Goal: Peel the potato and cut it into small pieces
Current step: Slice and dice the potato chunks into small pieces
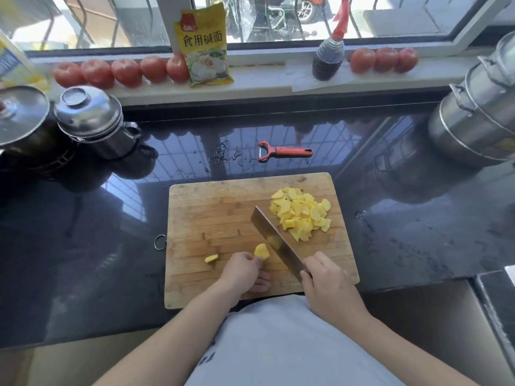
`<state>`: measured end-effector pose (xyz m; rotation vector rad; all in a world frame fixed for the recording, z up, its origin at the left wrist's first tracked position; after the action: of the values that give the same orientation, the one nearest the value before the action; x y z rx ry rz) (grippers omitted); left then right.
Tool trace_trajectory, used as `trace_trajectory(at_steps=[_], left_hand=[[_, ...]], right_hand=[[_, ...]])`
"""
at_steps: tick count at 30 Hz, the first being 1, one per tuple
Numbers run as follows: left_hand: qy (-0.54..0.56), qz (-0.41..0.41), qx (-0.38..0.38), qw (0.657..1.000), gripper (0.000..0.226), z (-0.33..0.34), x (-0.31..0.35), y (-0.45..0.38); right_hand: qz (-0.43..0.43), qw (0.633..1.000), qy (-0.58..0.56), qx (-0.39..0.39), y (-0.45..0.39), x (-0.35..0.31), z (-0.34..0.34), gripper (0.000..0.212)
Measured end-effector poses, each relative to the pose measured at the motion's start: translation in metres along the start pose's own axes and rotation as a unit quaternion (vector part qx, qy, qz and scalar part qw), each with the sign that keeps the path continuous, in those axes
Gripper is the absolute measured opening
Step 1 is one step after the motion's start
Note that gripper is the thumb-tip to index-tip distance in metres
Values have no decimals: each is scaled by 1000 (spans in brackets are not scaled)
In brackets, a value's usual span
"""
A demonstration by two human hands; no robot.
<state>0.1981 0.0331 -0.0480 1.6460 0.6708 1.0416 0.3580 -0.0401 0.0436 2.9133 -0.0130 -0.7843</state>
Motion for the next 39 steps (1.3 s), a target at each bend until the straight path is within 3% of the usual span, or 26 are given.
trace_trajectory(at_steps=[6,8,10,12,13,15,17,19,21,23,25,27,29,31,35,39], left_hand=[[33,-56,-73,995,35,10,-7,3],[-36,-24,-17,999,32,-3,-2,1],[-122,68,91,986,23,-20,14,3],[-234,185,186,936,22,-24,32,12],[-285,238,197,907,27,-17,38,16],[-381,324,173,848,42,3,40,17],[-455,380,166,788,42,13,38,14],[-473,396,168,769,36,9,40,13],[-446,373,157,798,37,-2,45,15],[-380,306,117,865,43,-14,47,18],[-269,226,44,935,38,-22,43,16],[-112,143,-69,981,29,-23,35,15],[51,74,-188,978,22,-19,28,18],[142,44,-244,958,22,-18,24,19],[213,3,-281,936,28,-13,18,20],[155,44,-236,958,27,-15,19,19]], right_hand=[[-29,999,31,1,2,-2,0,12],[-36,999,41,-4,3,-2,2,12],[-41,998,44,-3,4,-1,4,12],[-34,999,40,4,6,1,2,11],[-25,999,37,12,7,2,0,12],[-4,999,27,34,8,4,-6,19],[10,999,14,51,8,4,-12,25],[18,998,6,56,8,6,-15,25],[29,998,2,52,10,10,-15,21],[42,998,-3,43,12,15,-13,18],[50,998,-11,35,13,18,-11,16],[54,998,-18,31,13,19,-11,16],[61,997,-25,31,12,20,-11,17],[65,997,-32,31,11,19,-12,17],[65,997,-40,25,9,18,-11,20],[69,996,-44,21,9,19,-11,24]])
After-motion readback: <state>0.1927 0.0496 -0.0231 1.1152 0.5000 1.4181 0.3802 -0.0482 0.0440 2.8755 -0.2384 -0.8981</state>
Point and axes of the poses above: each hand's wrist, its own y-axis away from the middle knuckle, its own z-axis out of the palm, x = y × z, the point moved 7 cm from there along -y, towards the middle knuckle, and after that the axes turned 13 degrees about -z, right-handed, at the moved point
